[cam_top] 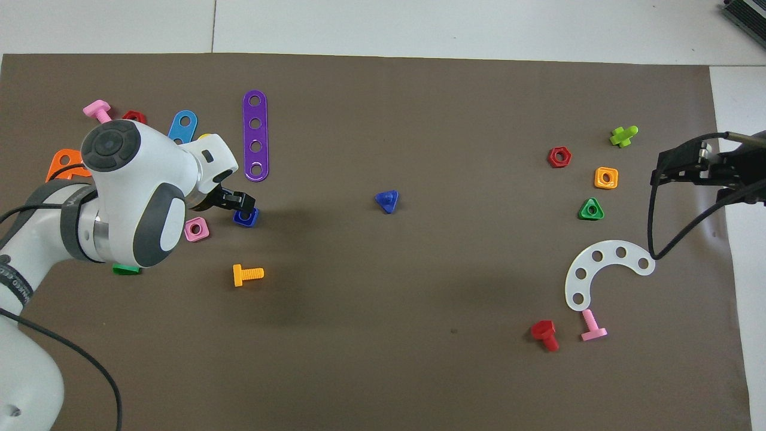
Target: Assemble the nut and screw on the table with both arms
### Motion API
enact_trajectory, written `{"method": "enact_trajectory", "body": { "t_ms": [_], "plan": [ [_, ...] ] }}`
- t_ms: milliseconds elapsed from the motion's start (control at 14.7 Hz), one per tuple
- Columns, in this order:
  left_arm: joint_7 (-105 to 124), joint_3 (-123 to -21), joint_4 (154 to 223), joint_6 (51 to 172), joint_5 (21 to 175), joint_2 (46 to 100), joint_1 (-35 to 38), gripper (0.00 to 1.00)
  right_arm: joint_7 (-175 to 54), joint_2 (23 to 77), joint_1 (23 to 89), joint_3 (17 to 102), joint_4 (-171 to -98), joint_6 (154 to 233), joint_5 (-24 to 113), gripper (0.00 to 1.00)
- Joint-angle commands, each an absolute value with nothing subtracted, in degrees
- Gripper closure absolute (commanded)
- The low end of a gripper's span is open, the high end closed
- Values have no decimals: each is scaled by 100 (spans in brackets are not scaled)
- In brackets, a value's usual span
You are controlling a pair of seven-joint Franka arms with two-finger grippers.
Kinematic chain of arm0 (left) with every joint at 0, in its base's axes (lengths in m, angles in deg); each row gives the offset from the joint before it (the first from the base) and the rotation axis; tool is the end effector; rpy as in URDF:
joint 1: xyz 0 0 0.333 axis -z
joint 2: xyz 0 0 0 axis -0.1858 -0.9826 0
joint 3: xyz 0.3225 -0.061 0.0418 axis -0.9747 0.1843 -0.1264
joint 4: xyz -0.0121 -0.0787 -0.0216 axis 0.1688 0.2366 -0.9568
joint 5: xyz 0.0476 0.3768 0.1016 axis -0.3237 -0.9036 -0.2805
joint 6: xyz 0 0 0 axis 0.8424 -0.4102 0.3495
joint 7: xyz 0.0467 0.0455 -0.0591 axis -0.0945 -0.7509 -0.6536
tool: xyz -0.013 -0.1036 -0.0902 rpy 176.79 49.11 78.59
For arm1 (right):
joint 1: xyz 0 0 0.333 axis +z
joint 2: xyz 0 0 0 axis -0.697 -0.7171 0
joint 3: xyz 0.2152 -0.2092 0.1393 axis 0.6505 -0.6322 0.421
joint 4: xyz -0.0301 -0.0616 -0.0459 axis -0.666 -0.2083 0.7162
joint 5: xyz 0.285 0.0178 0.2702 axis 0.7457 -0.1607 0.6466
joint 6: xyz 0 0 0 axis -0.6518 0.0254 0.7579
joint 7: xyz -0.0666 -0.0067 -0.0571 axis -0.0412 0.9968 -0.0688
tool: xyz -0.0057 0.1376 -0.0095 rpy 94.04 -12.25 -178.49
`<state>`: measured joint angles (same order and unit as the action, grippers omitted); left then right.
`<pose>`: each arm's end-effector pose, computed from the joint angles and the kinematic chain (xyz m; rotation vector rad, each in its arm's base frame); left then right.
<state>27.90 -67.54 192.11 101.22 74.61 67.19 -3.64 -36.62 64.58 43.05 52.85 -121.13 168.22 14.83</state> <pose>0.5900 -0.1487 0.3191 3.0580 -0.4368 -0.0118 0.5614 -0.0015 0.6035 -3.0858 0.4524 -0.0224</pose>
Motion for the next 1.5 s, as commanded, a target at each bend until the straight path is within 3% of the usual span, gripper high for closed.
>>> {"method": "enact_trajectory", "body": {
  "t_ms": [0,1430],
  "plan": [
    [2894,-6811,19336,10396,7512,6640,-227,17,-3693,6537,4260,5373,-12187,16761,1585,0],
    [3554,-6829,19776,10731,7512,6657,-121,42,-4097,6642,4330,5172,-12256,16691,1541,0]
  ]
}}
